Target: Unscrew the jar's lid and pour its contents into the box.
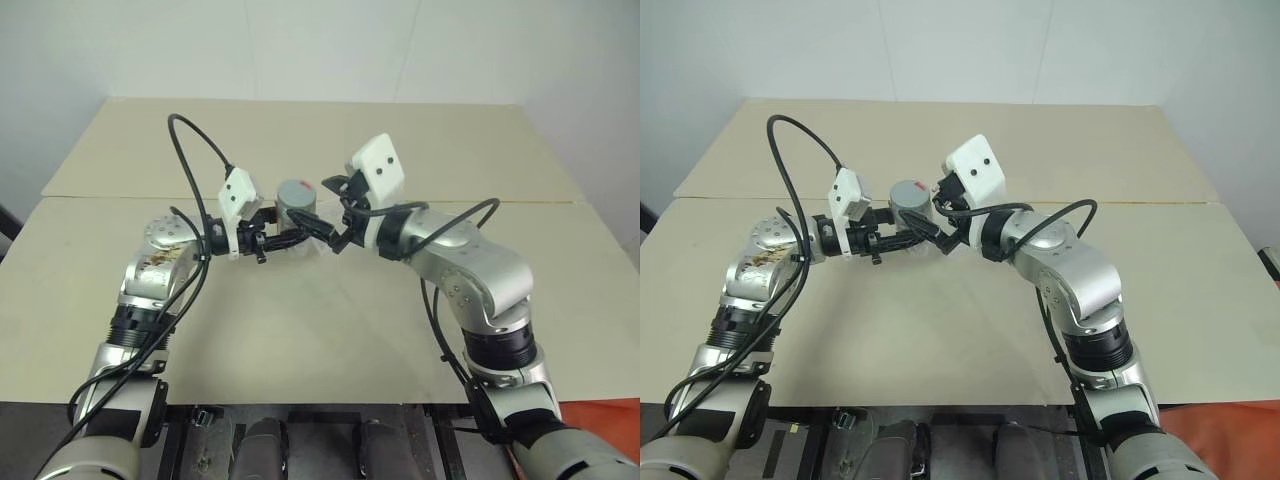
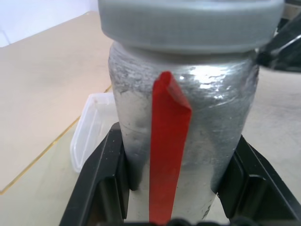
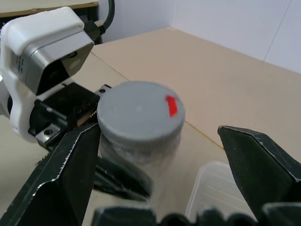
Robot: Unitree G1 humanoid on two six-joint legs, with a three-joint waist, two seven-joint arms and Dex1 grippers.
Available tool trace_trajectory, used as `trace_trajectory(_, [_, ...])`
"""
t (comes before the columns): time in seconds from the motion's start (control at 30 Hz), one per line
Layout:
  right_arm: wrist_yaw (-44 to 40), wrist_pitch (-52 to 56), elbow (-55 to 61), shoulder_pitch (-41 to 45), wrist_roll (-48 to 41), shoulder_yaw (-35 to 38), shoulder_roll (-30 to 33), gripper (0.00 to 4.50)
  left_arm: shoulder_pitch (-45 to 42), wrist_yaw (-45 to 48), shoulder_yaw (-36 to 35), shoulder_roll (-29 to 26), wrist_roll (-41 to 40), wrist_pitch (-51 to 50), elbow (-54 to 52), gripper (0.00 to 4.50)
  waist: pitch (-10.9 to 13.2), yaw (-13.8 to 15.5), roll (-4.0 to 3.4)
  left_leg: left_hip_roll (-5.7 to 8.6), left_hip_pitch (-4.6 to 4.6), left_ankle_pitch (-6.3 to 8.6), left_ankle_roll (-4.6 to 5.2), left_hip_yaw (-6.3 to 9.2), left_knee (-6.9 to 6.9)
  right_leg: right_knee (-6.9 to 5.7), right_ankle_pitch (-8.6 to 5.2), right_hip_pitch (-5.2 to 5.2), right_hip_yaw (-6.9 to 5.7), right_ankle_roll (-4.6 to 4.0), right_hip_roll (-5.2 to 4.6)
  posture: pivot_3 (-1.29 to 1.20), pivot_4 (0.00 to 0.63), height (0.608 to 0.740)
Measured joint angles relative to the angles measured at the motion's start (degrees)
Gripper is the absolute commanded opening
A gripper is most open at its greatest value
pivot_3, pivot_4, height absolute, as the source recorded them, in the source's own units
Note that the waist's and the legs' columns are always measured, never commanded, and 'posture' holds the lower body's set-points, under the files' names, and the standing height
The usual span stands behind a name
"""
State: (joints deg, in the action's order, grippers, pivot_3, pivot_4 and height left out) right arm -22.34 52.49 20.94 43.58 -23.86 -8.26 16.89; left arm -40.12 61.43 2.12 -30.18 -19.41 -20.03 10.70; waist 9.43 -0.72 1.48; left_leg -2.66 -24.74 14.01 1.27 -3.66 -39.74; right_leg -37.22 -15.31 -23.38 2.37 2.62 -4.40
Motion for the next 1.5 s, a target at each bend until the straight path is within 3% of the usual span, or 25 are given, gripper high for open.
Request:
trace_trajectory(0.17, [0.9, 0.0, 0.0, -0.8, 0.3, 4.9, 2.3, 4.48, 2.0, 1.9, -0.8, -1.9, -1.0, -0.1, -1.5, 2.03, 0.0, 0.1, 0.0, 0.0, 0.0, 0.0, 0.0, -0.03, 0.0, 0.01, 0.0, 0.0, 0.0, 0.0, -0.01, 0.0, 0.15, 0.74])
trace_trajectory(0.43, [-0.3, 0.0, 1.0, -1.6, -0.1, 5.1, 2.6, 4.48, 3.1, 3.0, -0.8, -2.1, -1.1, -0.4, -3.5, 2.03, 0.0, 0.0, 0.0, -0.01, 0.0, 0.0, 0.0, -0.04, 0.0, 0.0, 0.0, 0.0, 0.01, 0.0, 0.01, 0.0, 0.15, 0.74])
trace_trajectory(0.73, [-8.1, -0.2, 2.8, -1.7, -6.5, 7.4, 5.3, 4.48, 2.1, 1.1, -0.7, 0.0, -1.0, 0.0, -1.3, 2.03, 0.0, 0.1, 0.0, 0.0, 0.0, 0.0, 0.01, -0.01, -0.01, 0.02, 0.0, 0.03, 0.0, 0.0, 0.0, 0.0, 0.15, 0.74])
trace_trajectory(1.1, [-7.9, -3.5, -1.8, 1.5, -3.9, 1.2, 0.5, 4.48, 0.0, 1.8, 0.6, 2.3, -0.9, 0.4, -0.6, 2.03, 0.0, -0.1, 0.0, 0.01, 0.0, 0.0, 0.0, -0.05, -0.01, 0.01, 0.0, 0.01, 0.0, 0.0, 0.01, 0.0, 0.15, 0.74])
trace_trajectory(1.47, [-8.0, -5.9, -6.0, 3.0, -1.3, 0.0, -0.9, 4.48, 0.0, 2.6, 0.6, 2.2, -0.9, 0.4, -0.5, 2.03, 0.0, 0.0, 0.0, 0.0, 0.0, 0.0, 0.0, -0.04, -0.01, 0.0, 0.0, 0.01, 0.0, 0.0, 0.01, 0.0, 0.15, 0.74])
trace_trajectory(1.5, [-8.2, -6.1, -6.1, 3.0, -1.2, 0.0, -0.9, 4.31, 0.0, 2.6, 0.6, 2.2, -0.9, 0.4, -0.5, 2.03, 0.0, 0.0, 0.0, 0.0, 0.0, 0.0, 0.0, -0.04, 0.0, 0.01, 0.0, 0.01, 0.0, 0.0, 0.01, 0.0, 0.15, 0.74])
